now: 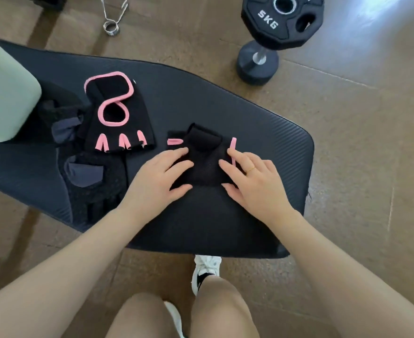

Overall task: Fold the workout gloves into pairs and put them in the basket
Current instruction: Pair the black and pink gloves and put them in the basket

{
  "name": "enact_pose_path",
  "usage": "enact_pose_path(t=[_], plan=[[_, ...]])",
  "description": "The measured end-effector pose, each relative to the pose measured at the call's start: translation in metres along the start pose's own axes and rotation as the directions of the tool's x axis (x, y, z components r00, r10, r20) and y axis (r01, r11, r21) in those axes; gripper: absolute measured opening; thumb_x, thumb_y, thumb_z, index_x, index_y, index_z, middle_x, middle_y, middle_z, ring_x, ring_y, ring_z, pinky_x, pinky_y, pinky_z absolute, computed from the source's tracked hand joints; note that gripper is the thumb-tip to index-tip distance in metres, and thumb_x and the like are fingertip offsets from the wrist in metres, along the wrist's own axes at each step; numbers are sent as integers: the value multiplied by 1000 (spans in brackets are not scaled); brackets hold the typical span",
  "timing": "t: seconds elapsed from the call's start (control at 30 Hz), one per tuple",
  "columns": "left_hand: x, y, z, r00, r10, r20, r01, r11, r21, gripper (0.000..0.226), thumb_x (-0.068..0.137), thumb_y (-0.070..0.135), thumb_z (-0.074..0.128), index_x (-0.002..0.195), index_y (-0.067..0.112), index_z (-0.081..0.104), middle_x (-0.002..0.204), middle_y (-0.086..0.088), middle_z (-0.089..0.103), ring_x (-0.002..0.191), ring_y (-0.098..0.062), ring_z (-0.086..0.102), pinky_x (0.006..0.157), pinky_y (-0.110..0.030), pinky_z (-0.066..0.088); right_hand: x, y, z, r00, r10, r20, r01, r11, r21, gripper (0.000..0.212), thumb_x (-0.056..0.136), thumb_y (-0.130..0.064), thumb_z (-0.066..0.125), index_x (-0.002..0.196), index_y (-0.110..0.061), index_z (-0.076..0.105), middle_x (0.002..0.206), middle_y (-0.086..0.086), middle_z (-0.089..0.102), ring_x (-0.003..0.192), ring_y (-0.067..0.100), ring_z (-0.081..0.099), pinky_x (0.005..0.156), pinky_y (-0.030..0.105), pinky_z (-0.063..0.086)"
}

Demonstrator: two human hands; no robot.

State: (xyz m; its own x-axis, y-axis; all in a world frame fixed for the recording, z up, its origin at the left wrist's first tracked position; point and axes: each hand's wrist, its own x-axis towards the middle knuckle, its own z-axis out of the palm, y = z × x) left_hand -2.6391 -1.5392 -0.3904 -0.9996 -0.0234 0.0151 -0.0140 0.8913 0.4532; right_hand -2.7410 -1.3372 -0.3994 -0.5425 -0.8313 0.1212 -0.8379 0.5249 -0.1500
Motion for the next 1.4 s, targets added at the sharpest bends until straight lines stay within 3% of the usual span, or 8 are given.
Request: enact_pose_path(t=[0.17, 0.33, 0.57, 0.7, 0.9, 1.0, 1.2, 1.4], plan=[[7, -10, 0, 996, 17, -91, -15, 1000, 25, 39, 64, 10, 55, 102, 10, 65, 117, -4, 66, 104, -24, 62, 91, -24, 41, 14, -8, 5, 983, 53, -175, -52, 999, 16, 25, 75, -20, 49, 87, -7, 67, 100, 8, 72, 71, 27, 64, 51, 34, 52], [8, -1, -16, 951, -179, -250, 99, 948, -302, 16, 82, 14, 62, 96, 21, 65, 72, 13, 66, 67, 7, 57, 73, -9, 41, 25, -20, -7, 915, 374, -150, -255, 825, 504, 30, 92, -31, 42, 104, -8, 58, 77, 0, 62, 69, 19, 59, 63, 32, 48], [-23, 0, -44, 894, -438, -91, 216, 601, -770, 16, 83, 8, 62, 82, 24, 59, 78, 3, 65, 68, 2, 61, 60, -10, 50, 36, -50, -31, 884, 458, 93, -347, 510, 787, 15, 94, -26, 48, 89, -19, 60, 71, -10, 61, 59, -1, 56, 53, 16, 45], [-41, -6, -35, 881, -472, -24, 352, 691, -631, 13, 80, 14, 67, 87, 21, 59, 74, -1, 65, 64, -4, 62, 64, -23, 56, 30, -52, -24, 889, 381, 252, -452, 651, 610, 20, 90, -32, 55, 86, -14, 63, 64, -1, 61, 53, 6, 53, 53, 21, 44], [-47, -8, -14, 919, -154, -363, 197, 977, 84, 35, 77, 13, 61, 111, 7, 60, 106, -13, 60, 98, -34, 54, 88, -42, 45, 28, -50, 6, 949, 313, -28, -292, 912, 288, 23, 88, -34, 59, 101, -17, 65, 95, -1, 58, 88, 17, 55, 69, 34, 50], [-42, 2, -12, 988, -19, -151, 21, 1000, 13, 40, 85, 25, 36, 107, 8, 64, 107, -8, 64, 96, -27, 60, 83, -36, 48, 32, -53, 4, 982, 119, -147, -95, 982, 160, 25, 85, -30, 57, 99, -15, 71, 95, 8, 62, 81, 28, 58, 60, 36, 52], [-37, 6, -3, 999, 43, -11, -40, 985, 168, 43, 85, 33, 36, 112, 15, 64, 116, 2, 65, 97, -14, 66, 62, -26, 56, 36, -46, -10, 978, 55, 204, -107, 961, 254, 38, 90, -27, 56, 127, -16, 55, 122, 3, 50, 113, 20, 44, 93, 24, 34], [-28, 1, -8, 988, -119, 101, 101, 980, 171, 46, 98, 30, 32, 143, 29, 24, 153, 20, 15, 135, -8, 30, 103, -29, 35, 47, -58, -13, 976, 136, 171, -179, 948, 263, 23, 88, -14, 59, 110, -10, 59, 114, 7, 52, 107, 22, 50, 90, 29, 42]])
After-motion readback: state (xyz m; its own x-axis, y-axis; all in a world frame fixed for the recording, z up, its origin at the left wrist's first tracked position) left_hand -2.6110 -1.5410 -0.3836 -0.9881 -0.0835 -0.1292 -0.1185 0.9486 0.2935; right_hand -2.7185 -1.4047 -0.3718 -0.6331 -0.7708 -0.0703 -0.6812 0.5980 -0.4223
